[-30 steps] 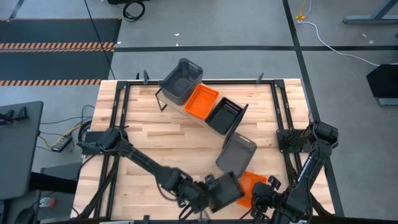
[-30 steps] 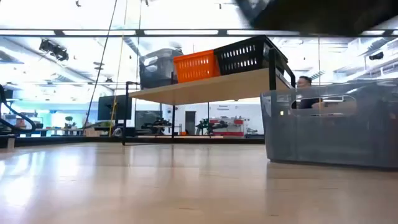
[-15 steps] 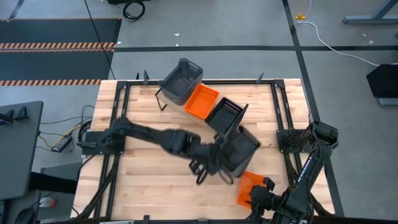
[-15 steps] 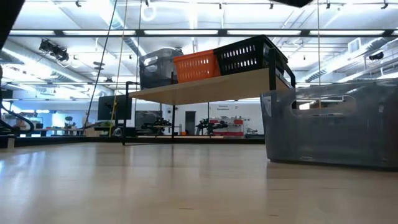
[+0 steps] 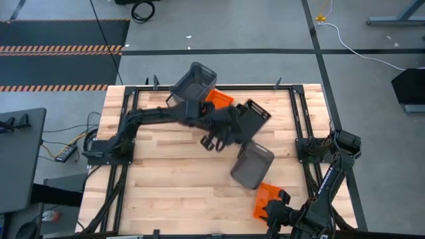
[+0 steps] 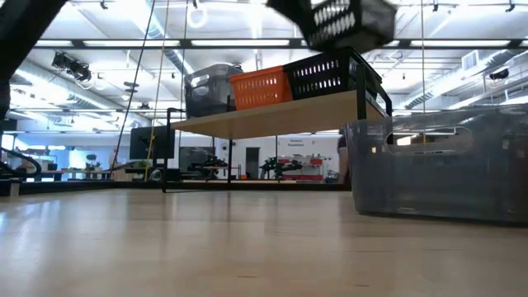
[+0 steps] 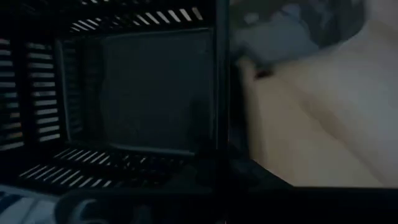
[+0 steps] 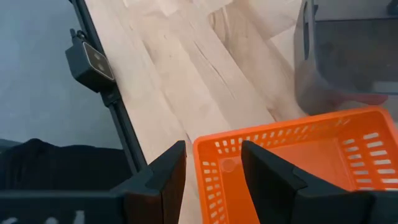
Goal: Stack baskets on shelf by color
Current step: Stack the black basket on top of the other black baskets on the shelf
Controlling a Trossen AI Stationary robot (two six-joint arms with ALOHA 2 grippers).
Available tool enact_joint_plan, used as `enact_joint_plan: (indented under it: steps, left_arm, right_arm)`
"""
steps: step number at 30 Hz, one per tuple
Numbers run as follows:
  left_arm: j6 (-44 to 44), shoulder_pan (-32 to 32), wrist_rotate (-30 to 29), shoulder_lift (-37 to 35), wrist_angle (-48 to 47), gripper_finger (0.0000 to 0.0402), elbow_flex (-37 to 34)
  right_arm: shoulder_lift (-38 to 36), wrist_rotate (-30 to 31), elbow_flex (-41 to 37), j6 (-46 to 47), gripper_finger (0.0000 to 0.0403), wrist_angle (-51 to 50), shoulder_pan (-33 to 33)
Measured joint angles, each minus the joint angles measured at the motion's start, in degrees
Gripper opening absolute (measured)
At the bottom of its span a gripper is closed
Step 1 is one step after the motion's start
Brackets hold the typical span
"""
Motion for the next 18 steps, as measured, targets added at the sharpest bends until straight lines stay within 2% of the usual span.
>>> enact_joint_plan:
  steps: [6,14,18]
  left_arm:
    - [-2.49,4.31,2.18,0.33,-1.04,0.0008,-0.07]
    - [-2.54,4.83,5.11,0.3,-1.28,0.0009,-0.07]
    - [-2.67,4.94,5.11,0.3,-2.14,0.0009,-0.07]
  right_arm:
    - [0.0,0.02,0.02,0.0,0.0162,0.35,0.0]
    - [0.0,-0.05,-3.43,-0.26,0.0162,4.78,0.0]
    - [0.0,-1.96,-5.8,-0.22,0.0162,8.88,0.0]
